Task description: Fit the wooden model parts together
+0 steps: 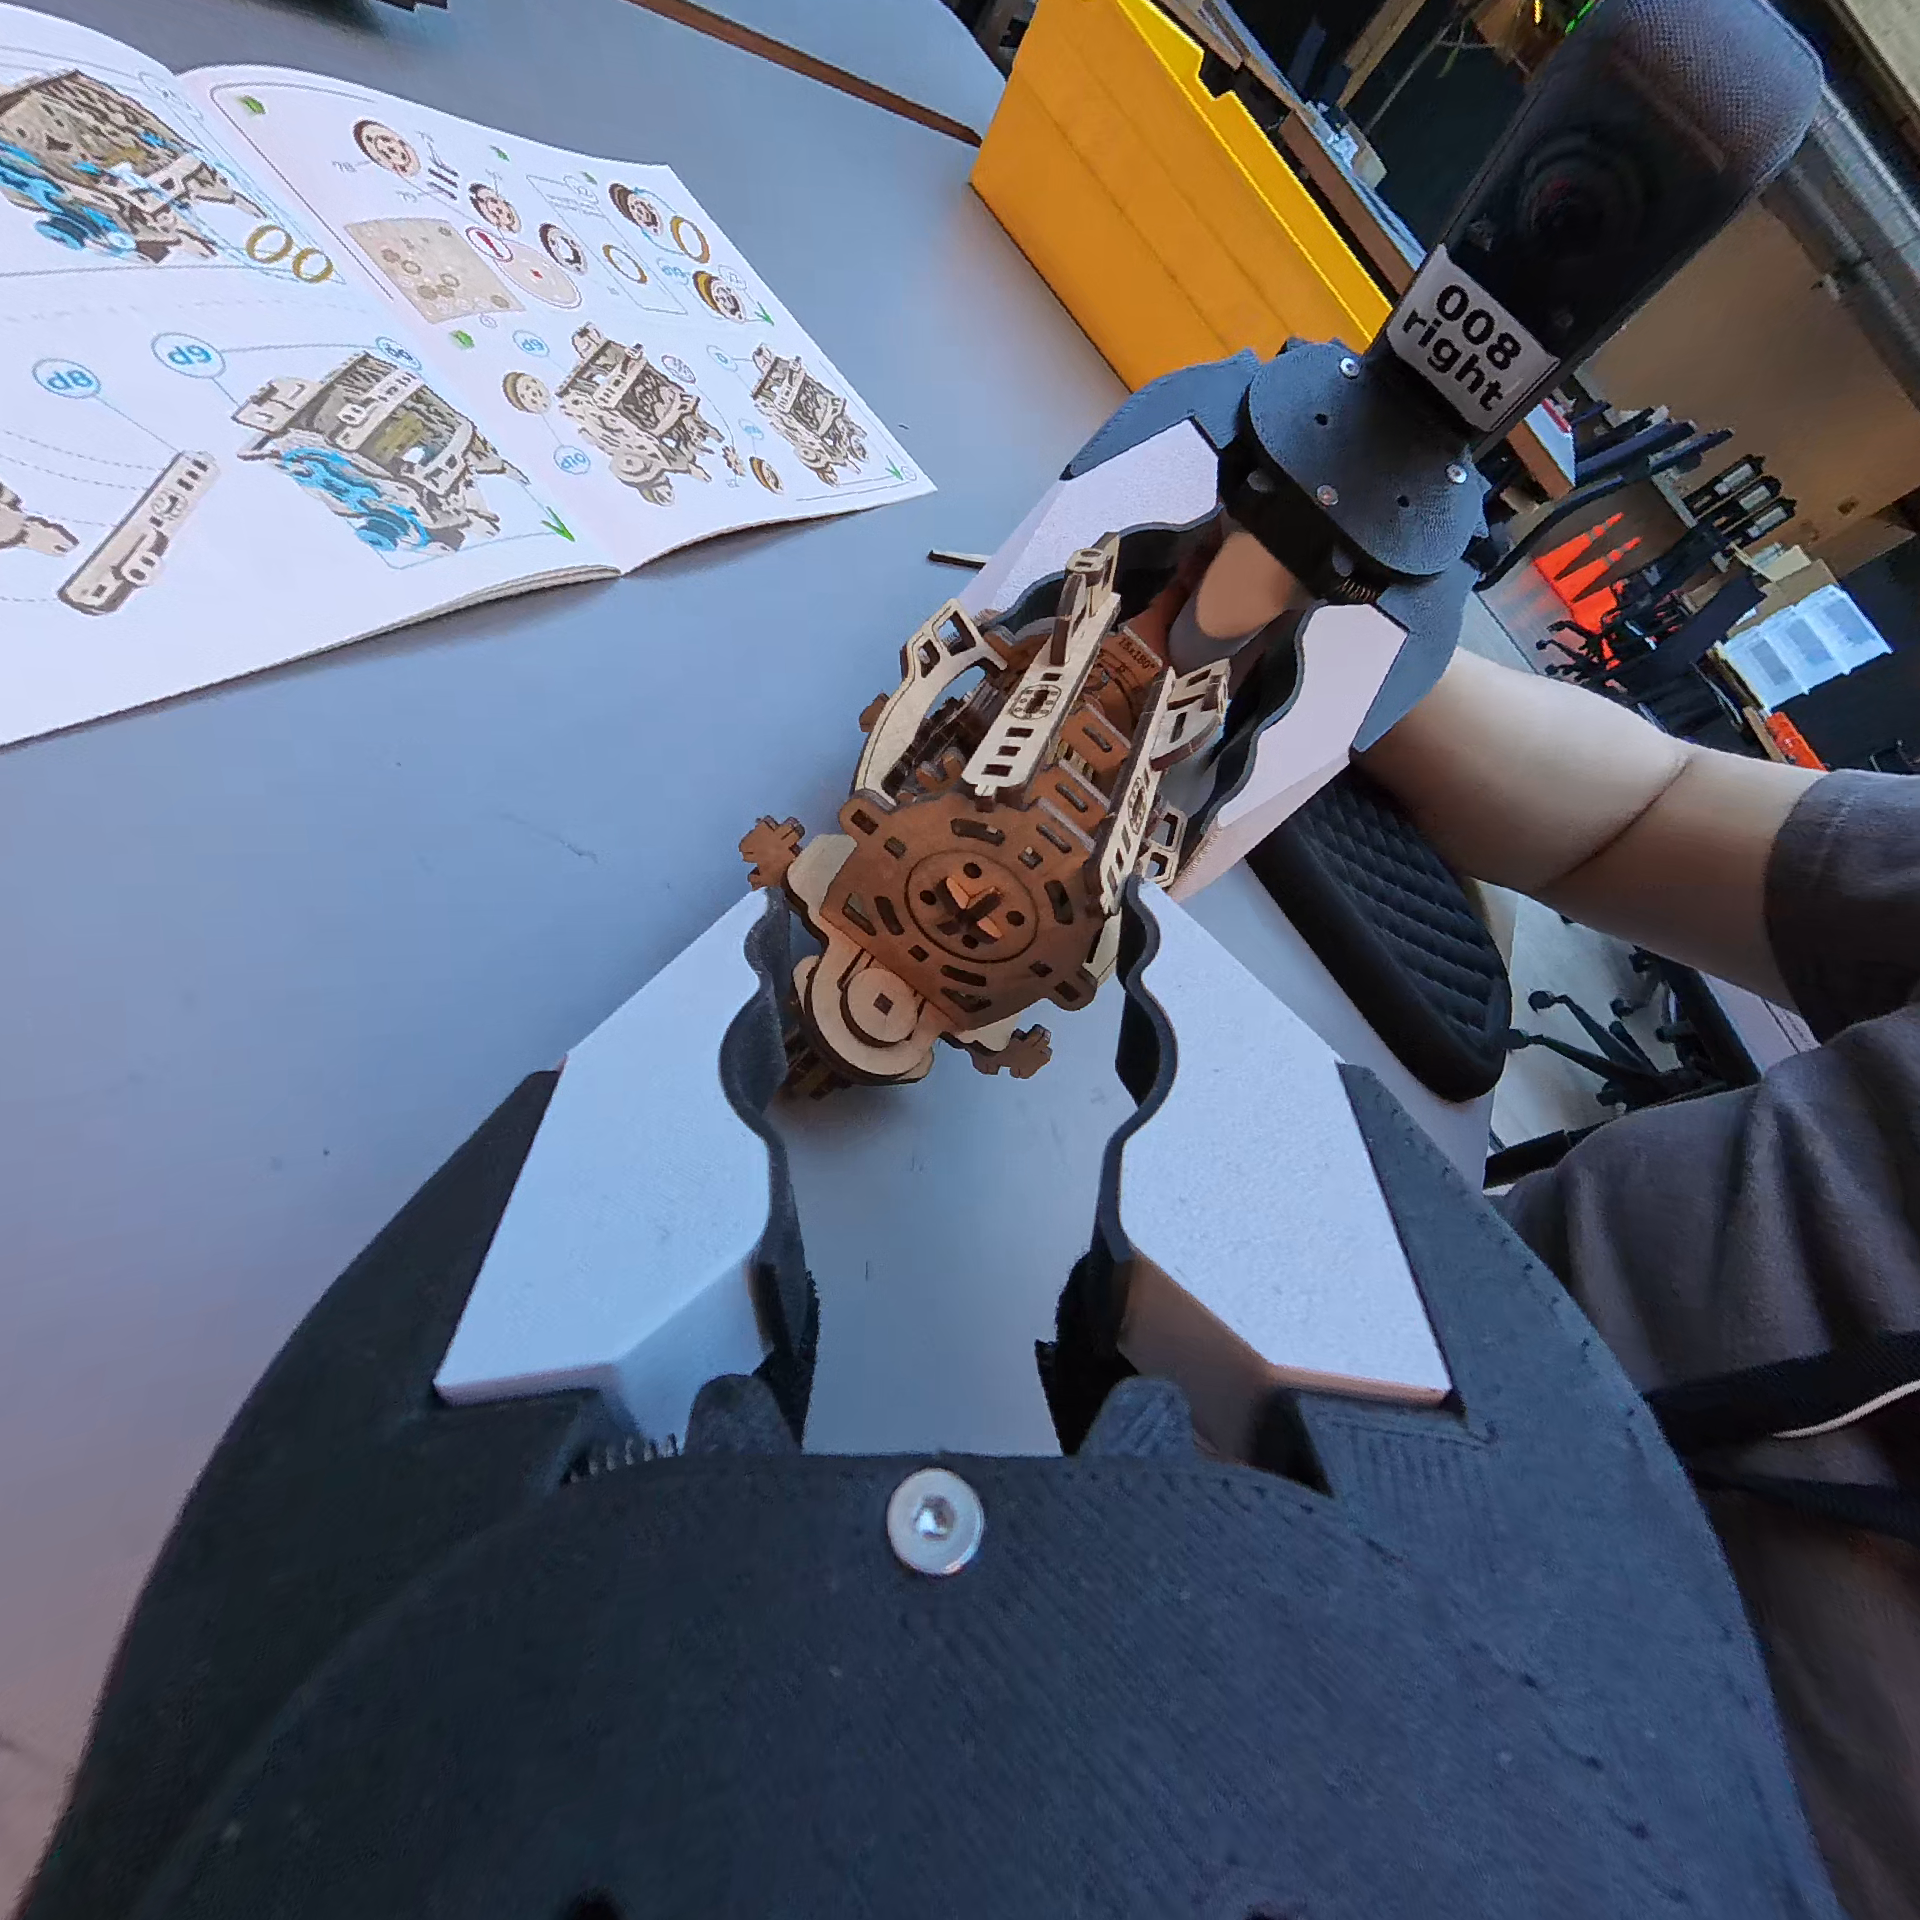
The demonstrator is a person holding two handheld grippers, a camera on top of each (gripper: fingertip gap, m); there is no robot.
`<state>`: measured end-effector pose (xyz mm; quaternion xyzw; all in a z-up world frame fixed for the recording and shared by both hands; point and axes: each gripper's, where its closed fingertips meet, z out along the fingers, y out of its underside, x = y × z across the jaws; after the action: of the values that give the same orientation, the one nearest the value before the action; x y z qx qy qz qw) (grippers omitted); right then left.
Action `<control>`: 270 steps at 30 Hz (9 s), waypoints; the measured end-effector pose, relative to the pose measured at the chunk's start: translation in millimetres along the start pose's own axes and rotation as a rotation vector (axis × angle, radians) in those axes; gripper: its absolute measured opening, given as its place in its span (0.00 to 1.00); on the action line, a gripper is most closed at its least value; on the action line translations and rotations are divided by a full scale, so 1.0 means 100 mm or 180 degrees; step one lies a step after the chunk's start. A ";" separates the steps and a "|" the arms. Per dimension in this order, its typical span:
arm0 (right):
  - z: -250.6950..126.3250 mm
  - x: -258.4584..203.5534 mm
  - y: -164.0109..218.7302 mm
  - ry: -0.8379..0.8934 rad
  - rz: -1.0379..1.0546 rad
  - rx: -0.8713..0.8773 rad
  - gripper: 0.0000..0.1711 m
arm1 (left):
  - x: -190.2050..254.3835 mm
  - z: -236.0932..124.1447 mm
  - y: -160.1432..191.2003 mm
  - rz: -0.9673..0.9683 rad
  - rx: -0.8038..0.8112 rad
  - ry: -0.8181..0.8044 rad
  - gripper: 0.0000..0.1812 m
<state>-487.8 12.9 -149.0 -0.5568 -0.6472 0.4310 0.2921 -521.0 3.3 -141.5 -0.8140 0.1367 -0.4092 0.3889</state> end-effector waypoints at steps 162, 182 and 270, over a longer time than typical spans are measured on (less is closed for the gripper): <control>-1.18 -0.13 -0.33 0.3116 0.0175 0.0806 0.42 | -0.19 -1.34 -0.36 0.1561 0.0962 -0.2209 0.48; -0.07 0.77 -1.20 0.2387 -0.0185 0.0975 0.45 | -0.23 -1.09 -2.02 0.1561 0.1634 -0.1125 0.43; -0.52 1.21 -0.69 0.2597 -0.0083 0.0739 0.00 | -0.80 -0.75 -1.50 0.1456 0.1666 -0.1416 0.05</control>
<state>-500.7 141.7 -76.5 -0.6370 -0.4326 0.2416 0.5905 -643.3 106.3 -47.6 -0.7049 0.1180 -0.1472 0.6838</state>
